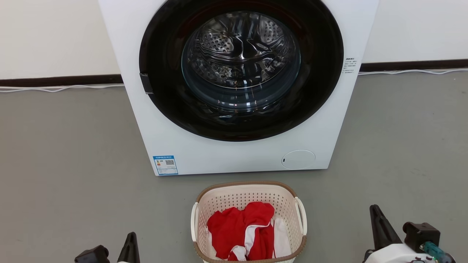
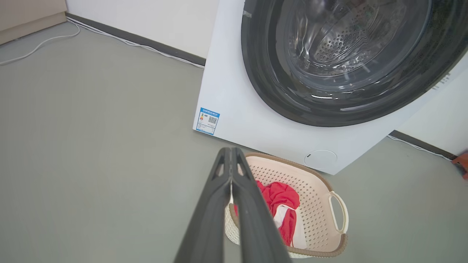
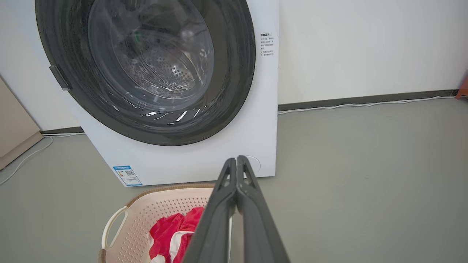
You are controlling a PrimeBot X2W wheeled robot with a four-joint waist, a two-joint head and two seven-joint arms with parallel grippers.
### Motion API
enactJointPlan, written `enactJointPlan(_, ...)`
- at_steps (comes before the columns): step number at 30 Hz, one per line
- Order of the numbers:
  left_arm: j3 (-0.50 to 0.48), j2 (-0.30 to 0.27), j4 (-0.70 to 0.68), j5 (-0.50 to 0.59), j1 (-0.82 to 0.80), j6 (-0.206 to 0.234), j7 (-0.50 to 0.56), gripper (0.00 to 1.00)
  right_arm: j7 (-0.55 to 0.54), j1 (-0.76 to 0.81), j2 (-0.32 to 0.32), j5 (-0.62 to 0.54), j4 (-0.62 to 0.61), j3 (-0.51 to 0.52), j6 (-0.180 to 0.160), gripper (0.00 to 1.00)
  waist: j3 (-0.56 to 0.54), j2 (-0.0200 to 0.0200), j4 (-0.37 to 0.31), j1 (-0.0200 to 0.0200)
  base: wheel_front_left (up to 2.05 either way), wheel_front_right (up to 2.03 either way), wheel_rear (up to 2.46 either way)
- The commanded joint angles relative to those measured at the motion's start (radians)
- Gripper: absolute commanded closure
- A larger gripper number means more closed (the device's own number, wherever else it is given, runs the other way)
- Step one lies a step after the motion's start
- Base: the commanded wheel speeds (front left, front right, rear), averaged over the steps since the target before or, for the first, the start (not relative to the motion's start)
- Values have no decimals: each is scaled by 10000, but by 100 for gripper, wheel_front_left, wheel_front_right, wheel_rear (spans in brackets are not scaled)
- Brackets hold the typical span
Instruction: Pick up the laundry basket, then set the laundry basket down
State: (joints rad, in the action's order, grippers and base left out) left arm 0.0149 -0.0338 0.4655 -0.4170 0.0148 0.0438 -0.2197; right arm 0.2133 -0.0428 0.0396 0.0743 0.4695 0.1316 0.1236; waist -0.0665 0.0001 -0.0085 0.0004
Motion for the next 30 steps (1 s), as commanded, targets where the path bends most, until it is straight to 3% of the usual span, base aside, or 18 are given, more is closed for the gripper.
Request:
enactJointPlan(1, -105, -67, -318, -247, -395, -70, 19, 100, -82, -365, 67, 319, -302, 28, 7, 100, 13, -1, 1, -3, 0, 0, 0)
enactJointPlan(30, -374, -91, -805, -3133, -584, -483, 814, 100, -809, -387, 77, 4045, -840, -85, 23, 100, 186, -1, 22, -4, 0, 0, 0)
